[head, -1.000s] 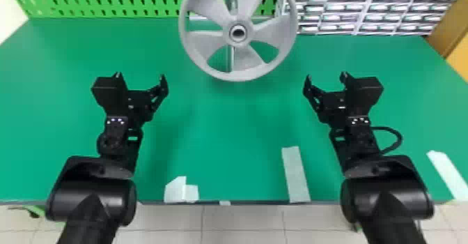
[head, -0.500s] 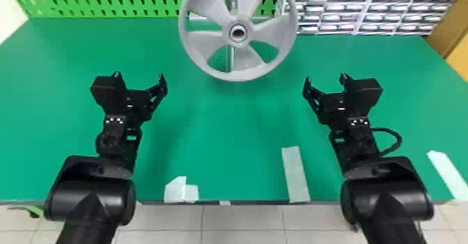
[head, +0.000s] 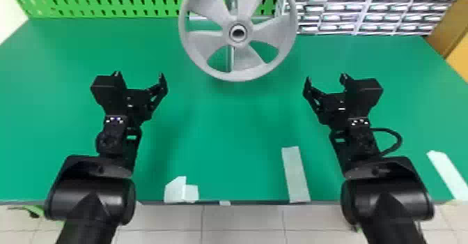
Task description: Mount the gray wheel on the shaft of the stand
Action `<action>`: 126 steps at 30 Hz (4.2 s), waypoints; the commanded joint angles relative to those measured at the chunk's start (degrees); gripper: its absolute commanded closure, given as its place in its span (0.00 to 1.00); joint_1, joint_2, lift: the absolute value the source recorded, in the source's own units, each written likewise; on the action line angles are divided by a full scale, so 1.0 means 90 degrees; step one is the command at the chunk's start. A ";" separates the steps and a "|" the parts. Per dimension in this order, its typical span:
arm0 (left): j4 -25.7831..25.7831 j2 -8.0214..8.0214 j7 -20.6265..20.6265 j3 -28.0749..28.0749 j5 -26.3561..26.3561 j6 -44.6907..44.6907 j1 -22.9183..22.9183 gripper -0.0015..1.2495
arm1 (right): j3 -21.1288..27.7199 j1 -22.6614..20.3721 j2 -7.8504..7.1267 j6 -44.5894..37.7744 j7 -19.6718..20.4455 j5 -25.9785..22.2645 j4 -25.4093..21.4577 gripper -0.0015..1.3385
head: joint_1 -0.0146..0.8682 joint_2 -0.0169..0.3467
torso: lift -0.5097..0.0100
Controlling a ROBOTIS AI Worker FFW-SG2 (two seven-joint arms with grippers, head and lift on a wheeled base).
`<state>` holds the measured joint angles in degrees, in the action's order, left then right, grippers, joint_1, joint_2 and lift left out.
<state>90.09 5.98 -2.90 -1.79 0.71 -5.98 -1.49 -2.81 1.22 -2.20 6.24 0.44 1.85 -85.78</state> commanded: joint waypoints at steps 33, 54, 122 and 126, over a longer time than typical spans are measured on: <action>-0.0039 -0.0010 -0.0010 0.0013 0.0419 0.0000 0.0000 0.17 | 0.0000 0.0021 0.0020 0.0010 0.0000 0.0000 0.0000 0.29 | 1.00 0.19 | 0.79; -0.0059 -0.0010 -0.0010 0.0033 0.0487 -0.0020 -0.0010 0.17 | 0.0000 0.0021 0.0000 0.0010 0.0000 0.0000 0.0000 0.29 | 1.00 0.19 | 0.79; -0.0059 -0.0010 -0.0010 0.0033 0.0419 -0.0088 0.0009 0.17 | 0.0059 0.0011 0.0039 0.0020 0.0000 0.0009 0.0010 0.29 | 1.00 0.19 | 0.79; -0.0059 -0.0010 -0.0010 0.0033 0.0409 -0.0088 0.0009 0.17 | 0.0068 0.0011 0.0039 0.0029 0.0000 0.0009 0.0010 0.29 | 1.00 0.19 | 0.79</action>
<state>89.52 5.82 -2.99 -1.50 4.42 -6.77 -1.44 -2.33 1.31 -1.85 6.45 0.46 1.93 -85.69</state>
